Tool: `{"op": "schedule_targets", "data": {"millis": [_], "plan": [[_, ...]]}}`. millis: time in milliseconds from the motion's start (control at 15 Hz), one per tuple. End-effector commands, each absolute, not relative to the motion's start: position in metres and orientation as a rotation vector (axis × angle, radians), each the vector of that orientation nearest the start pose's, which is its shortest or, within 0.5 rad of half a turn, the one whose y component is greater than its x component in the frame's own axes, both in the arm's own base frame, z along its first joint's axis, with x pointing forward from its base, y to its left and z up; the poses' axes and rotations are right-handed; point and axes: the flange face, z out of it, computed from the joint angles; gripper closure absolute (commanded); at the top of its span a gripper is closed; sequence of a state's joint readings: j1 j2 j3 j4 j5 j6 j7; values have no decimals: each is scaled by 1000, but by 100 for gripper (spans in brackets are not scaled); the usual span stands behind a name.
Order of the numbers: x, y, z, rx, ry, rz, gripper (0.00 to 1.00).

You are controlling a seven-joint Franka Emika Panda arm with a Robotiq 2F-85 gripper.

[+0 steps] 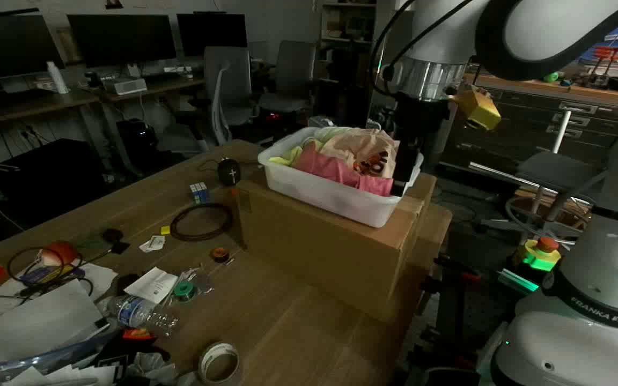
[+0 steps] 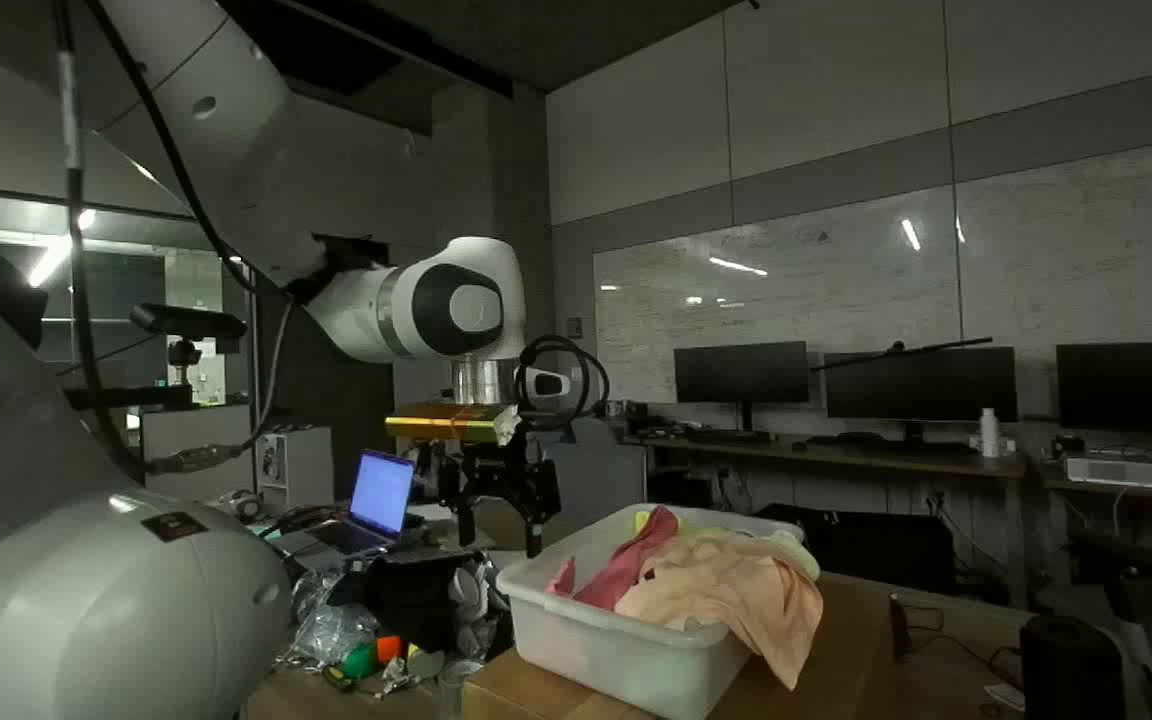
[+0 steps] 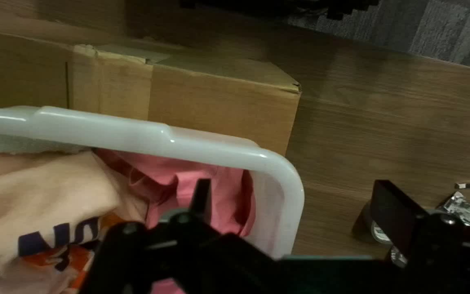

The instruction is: Remove the clothes from the white bin and put them on the table

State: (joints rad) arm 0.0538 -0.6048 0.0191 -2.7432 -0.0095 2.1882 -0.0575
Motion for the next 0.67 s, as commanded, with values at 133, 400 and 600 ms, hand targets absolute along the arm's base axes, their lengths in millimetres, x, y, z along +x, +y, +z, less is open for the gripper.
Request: {"op": "schedule_targets", "data": {"millis": [133,400,600], "plan": [[349,25,402,-3152,-209,-81,0],[355,21,403,-3176,-182,-118,0],[368,13,409,-3192,-112,-214,0]]}}
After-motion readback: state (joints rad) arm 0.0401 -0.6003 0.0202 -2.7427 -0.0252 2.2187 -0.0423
